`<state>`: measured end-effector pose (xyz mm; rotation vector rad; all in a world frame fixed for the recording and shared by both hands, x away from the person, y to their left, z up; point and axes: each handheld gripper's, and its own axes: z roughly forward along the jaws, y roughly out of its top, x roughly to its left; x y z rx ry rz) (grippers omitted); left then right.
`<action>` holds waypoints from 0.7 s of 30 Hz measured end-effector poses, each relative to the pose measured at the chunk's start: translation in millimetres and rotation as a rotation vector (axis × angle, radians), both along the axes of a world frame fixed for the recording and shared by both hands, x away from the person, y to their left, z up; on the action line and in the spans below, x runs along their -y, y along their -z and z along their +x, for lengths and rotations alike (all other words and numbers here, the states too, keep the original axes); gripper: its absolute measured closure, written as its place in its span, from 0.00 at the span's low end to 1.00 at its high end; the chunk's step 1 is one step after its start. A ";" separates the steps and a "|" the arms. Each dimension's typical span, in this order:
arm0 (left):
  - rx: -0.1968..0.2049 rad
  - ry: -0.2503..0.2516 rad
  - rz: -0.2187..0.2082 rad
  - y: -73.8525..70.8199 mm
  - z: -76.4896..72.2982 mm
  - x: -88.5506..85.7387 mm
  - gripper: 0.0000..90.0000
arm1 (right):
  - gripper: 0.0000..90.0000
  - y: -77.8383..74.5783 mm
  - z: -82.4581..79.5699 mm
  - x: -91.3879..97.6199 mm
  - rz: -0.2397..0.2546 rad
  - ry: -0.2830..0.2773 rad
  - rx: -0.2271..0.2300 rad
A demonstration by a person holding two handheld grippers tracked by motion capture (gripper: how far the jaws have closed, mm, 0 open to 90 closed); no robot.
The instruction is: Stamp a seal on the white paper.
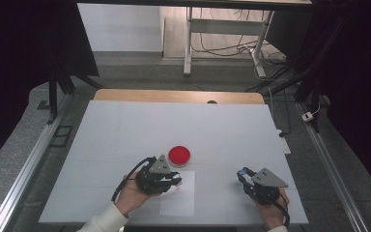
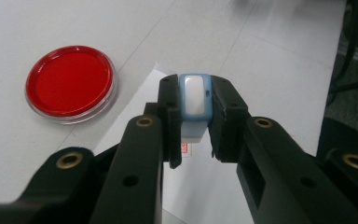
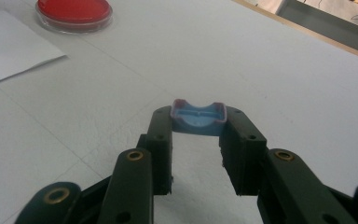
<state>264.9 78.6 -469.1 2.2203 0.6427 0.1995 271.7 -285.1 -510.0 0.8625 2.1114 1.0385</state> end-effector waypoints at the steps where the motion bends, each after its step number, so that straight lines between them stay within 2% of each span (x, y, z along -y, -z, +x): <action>1: -0.001 -0.003 -0.010 -1.3 -0.3 -2.0 0.84 | 0.72 0.0 0.0 0.0 0.000 0.000 0.000; 6: 0.003 -0.030 -0.060 -7.1 -1.5 -12.3 0.84 | 0.72 0.0 0.1 -0.1 0.000 -0.001 0.001; 14: 0.007 -0.066 -0.101 -11.5 -0.3 -26.9 0.84 | 0.72 0.4 0.4 -0.3 0.001 -0.006 0.000; 21: 0.030 -0.103 -0.134 -18.9 -2.5 -40.4 0.84 | 0.72 0.6 0.7 -0.5 0.004 -0.010 0.003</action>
